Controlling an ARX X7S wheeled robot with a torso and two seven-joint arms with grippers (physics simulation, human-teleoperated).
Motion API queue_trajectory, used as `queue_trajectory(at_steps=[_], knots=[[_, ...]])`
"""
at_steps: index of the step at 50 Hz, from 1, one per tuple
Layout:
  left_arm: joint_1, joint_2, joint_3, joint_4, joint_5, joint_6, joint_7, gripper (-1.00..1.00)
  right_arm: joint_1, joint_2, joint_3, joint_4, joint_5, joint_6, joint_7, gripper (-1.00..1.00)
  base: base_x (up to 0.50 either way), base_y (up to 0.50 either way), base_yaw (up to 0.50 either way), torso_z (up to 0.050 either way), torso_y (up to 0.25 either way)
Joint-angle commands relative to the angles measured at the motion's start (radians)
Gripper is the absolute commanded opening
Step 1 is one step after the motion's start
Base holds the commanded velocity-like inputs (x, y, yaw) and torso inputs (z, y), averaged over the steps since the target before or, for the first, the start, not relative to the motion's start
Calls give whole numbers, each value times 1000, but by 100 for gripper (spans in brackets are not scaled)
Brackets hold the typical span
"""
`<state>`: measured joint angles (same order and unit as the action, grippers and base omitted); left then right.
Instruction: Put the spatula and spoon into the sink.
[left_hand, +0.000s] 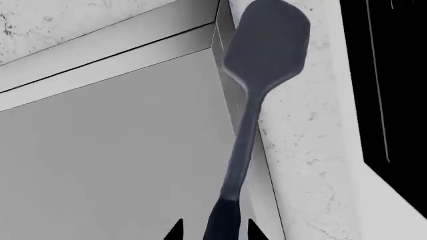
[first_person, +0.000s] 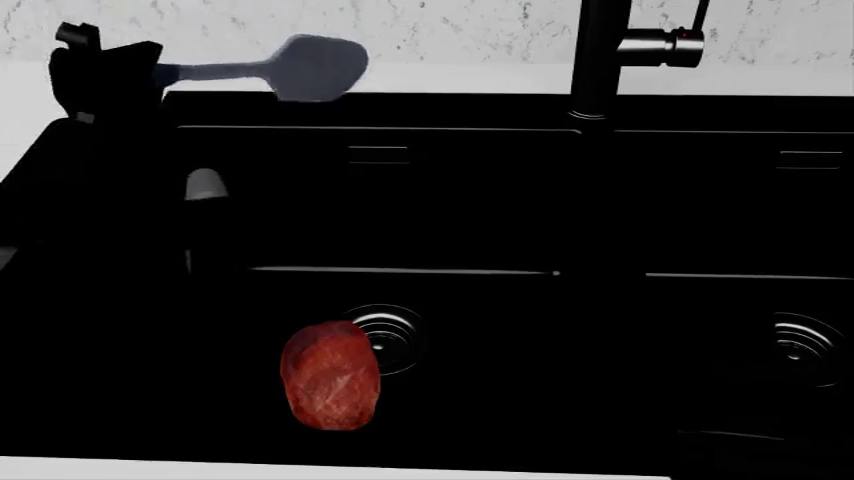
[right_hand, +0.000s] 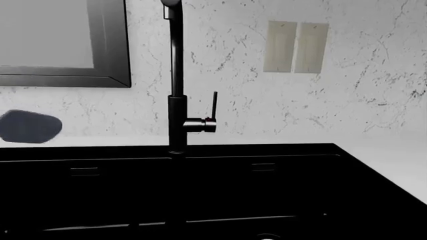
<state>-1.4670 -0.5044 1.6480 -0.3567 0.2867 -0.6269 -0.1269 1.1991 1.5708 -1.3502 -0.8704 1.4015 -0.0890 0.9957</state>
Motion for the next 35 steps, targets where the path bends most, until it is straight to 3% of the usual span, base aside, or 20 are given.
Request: queue_trajectory(at_steps=[1,10,18,26,35], knots=[[36,79,30,-67,51,98,-26,-100,-1,0,20,13,-22,-7,-34,100,0,0,0,0,0],[86,175,-32,-146,-29,207,-83,-100,-11,0,13,28,-28,-19,-52,100,0,0,0,0,0],[43,253,98,-330,88,317,-88,-100,-13,0,15,27,-26,-18,-45,100,0,0,0,0,0],[21,327,198,-483,202,440,-197,-100,-15,0,16,19,-26,-14,-35,100,0,0,0,0,1],[31,404,307,-673,311,474,-250,-100,-18,0,17,15,-28,-13,-29,100,0,0,0,0,0]])
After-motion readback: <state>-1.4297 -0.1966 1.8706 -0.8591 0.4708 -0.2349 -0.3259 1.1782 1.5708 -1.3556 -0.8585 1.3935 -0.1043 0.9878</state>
